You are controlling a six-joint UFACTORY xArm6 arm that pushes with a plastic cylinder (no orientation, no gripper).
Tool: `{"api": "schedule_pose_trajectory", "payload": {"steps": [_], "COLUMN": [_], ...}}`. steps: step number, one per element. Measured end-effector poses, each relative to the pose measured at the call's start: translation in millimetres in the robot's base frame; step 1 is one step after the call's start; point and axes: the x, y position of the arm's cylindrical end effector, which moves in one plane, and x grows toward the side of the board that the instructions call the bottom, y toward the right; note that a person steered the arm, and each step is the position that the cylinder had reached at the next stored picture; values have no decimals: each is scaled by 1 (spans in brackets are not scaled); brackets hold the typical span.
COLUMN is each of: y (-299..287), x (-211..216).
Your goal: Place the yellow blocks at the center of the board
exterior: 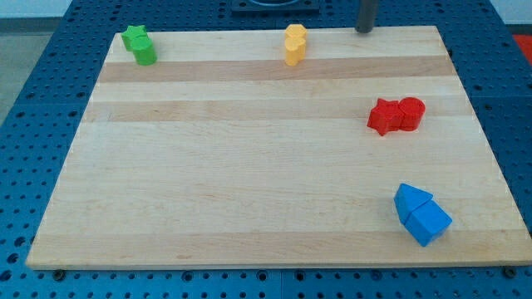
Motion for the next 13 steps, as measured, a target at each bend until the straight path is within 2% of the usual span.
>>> {"api": "schedule_pose_trajectory", "payload": {"steps": [4, 6, 9, 10, 12, 13], "y": [-118, -122, -88, -90, -136, -132], "x": [1, 14, 78, 83, 87, 92]}}
